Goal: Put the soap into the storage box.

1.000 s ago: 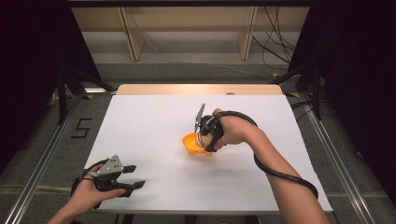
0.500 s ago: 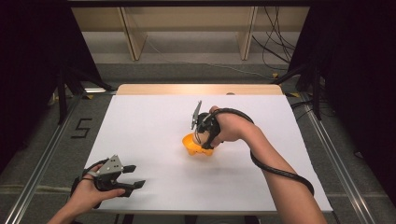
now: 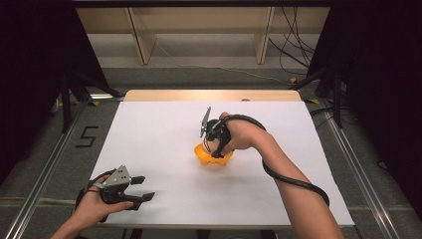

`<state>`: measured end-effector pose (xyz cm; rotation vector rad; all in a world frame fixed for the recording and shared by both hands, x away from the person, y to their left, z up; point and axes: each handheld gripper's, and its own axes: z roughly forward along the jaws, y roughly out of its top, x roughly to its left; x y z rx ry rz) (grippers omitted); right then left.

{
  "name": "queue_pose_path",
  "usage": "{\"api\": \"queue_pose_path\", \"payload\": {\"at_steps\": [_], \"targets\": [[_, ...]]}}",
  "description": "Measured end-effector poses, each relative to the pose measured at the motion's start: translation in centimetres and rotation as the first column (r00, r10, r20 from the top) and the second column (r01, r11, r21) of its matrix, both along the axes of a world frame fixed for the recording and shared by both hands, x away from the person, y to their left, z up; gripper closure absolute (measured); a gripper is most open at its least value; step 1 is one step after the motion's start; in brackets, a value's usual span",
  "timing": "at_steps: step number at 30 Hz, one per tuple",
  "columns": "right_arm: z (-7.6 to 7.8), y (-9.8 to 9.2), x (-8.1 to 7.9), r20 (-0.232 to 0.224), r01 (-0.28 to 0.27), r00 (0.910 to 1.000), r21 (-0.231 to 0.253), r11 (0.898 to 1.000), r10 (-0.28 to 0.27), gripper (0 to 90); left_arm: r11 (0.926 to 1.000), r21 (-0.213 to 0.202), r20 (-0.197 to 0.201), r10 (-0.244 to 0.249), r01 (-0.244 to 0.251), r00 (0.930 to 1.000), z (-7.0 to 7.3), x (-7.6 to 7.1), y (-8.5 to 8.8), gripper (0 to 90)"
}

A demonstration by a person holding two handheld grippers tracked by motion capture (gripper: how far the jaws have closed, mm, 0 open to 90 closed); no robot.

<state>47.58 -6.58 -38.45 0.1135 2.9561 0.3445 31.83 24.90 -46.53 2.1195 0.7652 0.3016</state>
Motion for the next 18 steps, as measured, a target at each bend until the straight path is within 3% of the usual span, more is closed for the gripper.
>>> {"api": "queue_pose_path", "payload": {"at_steps": [2, 4, 6, 7, 8, 9, 11, 13, 14, 16, 18], "targets": [[-0.19, 0.01, 0.29, 0.010, -0.028, 0.9996, 0.002, 1.000, 0.028, 33.8, 1.0000, -0.005, -0.001, 0.000, 0.000, 1.0000, -0.01, -0.02, -0.02, 31.4], [-0.34, 0.09, 0.15, 0.000, -0.008, 1.0000, 0.001, 1.000, 0.008, 33.8, 1.0000, 0.000, 0.000, -0.001, 0.001, 1.0000, 0.01, 0.00, 0.02, 31.4], [-0.46, 0.12, 0.47, 0.007, -0.038, 0.9992, 0.006, 0.999, 0.038, 33.8, 1.0000, -0.003, 0.000, -0.001, 0.001, 1.0000, 0.00, -0.01, 0.00, 31.4], [-0.47, 0.08, -0.03, -0.016, 0.035, 0.9992, -0.002, 0.999, -0.035, 33.8, 1.0000, 0.000, 0.001, -0.002, 0.002, 1.0000, 0.01, 0.01, 0.02, 31.4], [-0.53, 0.17, 0.44, 0.006, -0.026, 0.9996, 0.003, 1.000, 0.026, 33.8, 1.0000, 0.001, 0.001, -0.002, 0.002, 1.0000, 0.02, 0.01, 0.02, 31.4], [-0.54, 0.17, 0.59, 0.010, -0.036, 0.9993, 0.004, 0.999, 0.036, 33.8, 1.0000, -0.005, 0.000, -0.001, 0.001, 1.0000, 0.00, -0.01, -0.01, 31.4], [-0.59, 0.13, 0.33, -0.006, 0.009, 0.9999, 0.000, 1.000, -0.009, 33.8, 1.0000, -0.003, 0.000, -0.001, 0.001, 1.0000, 0.00, 0.00, 0.00, 31.5], [-0.69, 0.19, 0.67, 0.008, -0.036, 0.9993, 0.003, 0.999, 0.036, 33.8, 1.0000, -0.005, -0.001, -0.001, 0.001, 1.0000, 0.01, -0.01, 0.00, 31.4], [-0.72, 0.20, 0.68, 0.003, -0.037, 0.9993, 0.002, 0.999, 0.037, 33.8, 0.9998, -0.017, -0.018, 0.013, -0.014, 0.9997, -0.03, -0.11, -0.08, 31.5], [-0.78, 0.25, 0.34, -0.011, 0.008, 0.9999, -0.003, 1.000, -0.008, 33.8, 0.9998, -0.016, -0.017, 0.013, -0.013, 0.9998, -0.02, -0.11, -0.08, 31.4], [-0.86, 0.35, 0.65, 0.006, -0.033, 0.9994, 0.002, 0.999, 0.033, 33.8, 0.9998, -0.017, -0.017, 0.013, -0.013, 0.9998, -0.02, -0.12, -0.08, 31.4]]}}
